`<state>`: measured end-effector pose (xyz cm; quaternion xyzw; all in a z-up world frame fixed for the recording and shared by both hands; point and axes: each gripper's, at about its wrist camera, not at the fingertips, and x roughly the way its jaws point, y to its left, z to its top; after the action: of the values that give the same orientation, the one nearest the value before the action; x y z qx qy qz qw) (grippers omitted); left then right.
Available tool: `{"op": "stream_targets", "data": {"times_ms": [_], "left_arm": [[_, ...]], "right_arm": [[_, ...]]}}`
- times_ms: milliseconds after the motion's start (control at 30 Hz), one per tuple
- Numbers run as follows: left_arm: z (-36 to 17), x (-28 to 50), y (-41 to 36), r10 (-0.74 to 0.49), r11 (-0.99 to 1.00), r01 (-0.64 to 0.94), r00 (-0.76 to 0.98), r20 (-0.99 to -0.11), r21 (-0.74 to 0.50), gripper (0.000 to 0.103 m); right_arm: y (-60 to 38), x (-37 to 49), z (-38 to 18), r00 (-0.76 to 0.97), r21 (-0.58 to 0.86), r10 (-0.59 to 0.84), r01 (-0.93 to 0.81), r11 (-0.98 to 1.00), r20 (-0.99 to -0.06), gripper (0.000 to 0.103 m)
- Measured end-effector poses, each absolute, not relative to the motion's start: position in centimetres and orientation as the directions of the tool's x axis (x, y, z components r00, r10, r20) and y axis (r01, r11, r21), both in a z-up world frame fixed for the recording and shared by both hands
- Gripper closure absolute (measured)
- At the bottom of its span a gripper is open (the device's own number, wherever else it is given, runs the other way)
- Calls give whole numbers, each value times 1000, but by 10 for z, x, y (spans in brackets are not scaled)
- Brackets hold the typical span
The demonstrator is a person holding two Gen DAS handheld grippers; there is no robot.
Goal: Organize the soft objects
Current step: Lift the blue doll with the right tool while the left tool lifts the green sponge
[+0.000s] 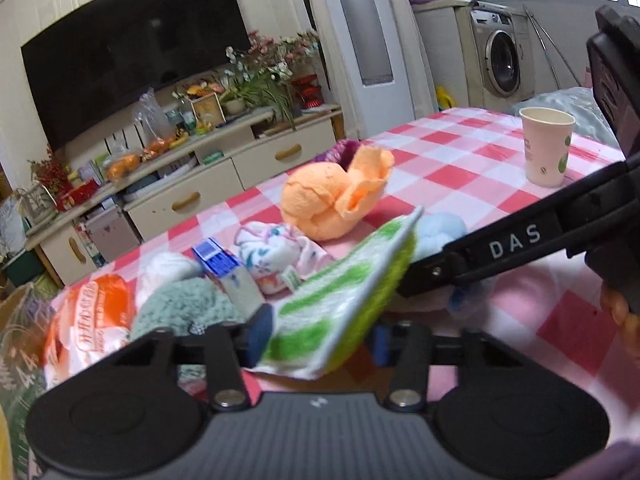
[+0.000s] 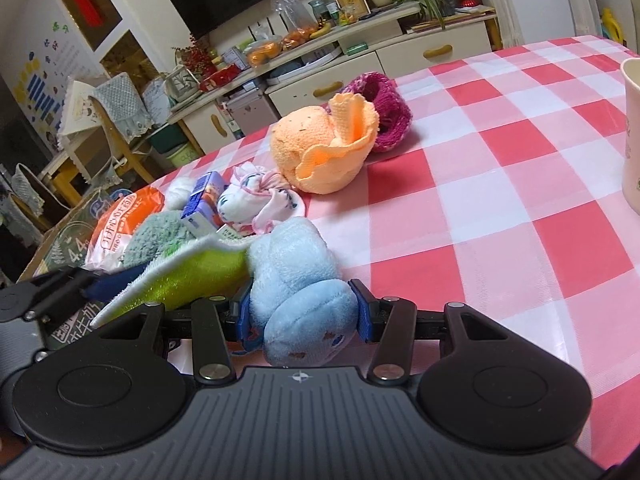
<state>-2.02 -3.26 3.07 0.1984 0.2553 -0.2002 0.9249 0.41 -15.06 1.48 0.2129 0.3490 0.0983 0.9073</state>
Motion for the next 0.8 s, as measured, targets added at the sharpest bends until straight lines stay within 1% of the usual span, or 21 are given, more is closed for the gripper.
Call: {"op": "stream_targets", "data": {"times_ms": [133, 267, 467, 567, 700, 800], "left_arm": [[30, -23, -36, -273, 841, 477, 783, -559, 256, 72], [36, -23, -31, -278, 861, 462, 776, -566, 211, 75], [50, -19, -8, -308, 915, 403, 751, -584, 35, 77], [56, -17, 6, -322, 929, 367, 742, -589, -46, 80], [64, -17, 21, -341, 934, 339, 740, -580, -116, 85], [70, -18, 29, -346, 935, 327, 744, -571, -140, 85]], "right_arm": [[-150, 5, 16, 738, 469, 339, -35, 882, -583, 43], [-154, 4, 18, 744, 499, 347, -21, 867, -571, 43], [-153, -4, 23, 756, 533, 360, -19, 846, -546, 43], [-150, -8, 27, 764, 533, 355, -16, 846, -539, 43], [-148, -10, 30, 770, 536, 351, -14, 844, -533, 43], [-145, -12, 32, 775, 523, 341, -15, 852, -533, 43]]}}
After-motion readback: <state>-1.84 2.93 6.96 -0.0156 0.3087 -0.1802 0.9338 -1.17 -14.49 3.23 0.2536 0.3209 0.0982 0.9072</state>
